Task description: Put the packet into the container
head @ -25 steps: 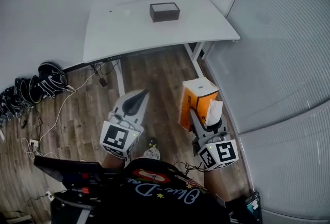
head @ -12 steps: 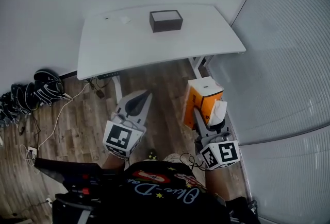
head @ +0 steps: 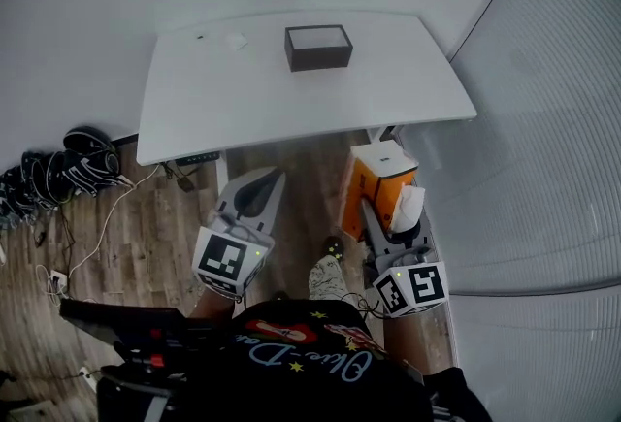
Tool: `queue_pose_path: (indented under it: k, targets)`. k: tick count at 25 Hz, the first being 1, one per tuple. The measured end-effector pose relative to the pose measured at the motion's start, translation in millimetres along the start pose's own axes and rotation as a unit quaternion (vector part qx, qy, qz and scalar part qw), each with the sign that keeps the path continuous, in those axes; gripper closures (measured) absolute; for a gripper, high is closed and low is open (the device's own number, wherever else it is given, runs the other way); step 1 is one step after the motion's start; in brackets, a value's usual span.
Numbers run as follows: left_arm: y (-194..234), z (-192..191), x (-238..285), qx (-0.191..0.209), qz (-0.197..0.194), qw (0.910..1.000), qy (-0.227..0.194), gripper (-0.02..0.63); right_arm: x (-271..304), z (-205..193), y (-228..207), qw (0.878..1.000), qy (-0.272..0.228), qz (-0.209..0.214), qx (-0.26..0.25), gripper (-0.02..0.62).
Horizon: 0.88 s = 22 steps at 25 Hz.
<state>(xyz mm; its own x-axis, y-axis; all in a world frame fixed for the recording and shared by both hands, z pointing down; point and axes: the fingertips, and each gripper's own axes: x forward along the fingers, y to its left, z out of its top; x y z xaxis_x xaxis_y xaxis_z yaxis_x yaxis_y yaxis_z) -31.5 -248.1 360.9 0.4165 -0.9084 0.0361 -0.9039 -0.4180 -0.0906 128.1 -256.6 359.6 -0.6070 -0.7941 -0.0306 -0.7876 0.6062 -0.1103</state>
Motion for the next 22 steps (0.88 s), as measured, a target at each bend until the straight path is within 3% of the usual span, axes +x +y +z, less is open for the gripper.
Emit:
queue_pose_path:
  k: [12,20,22]
  targets:
    - [40,9,167,0.014,0.065,0.9978,0.003,0.597,125,11,-146,0.998,0.003,0.061,0.009,0.351]
    - [67,74,206,0.004,0.106,0.9943,-0.008,0.597,175,82,-168,0.995,0.005,0.098,-0.002,0.351]
    - [69,71,221,-0.003,0.115,0.9934,-0.007,0.597,188,84,-177,0.993,0.007,0.115,-0.007,0.351]
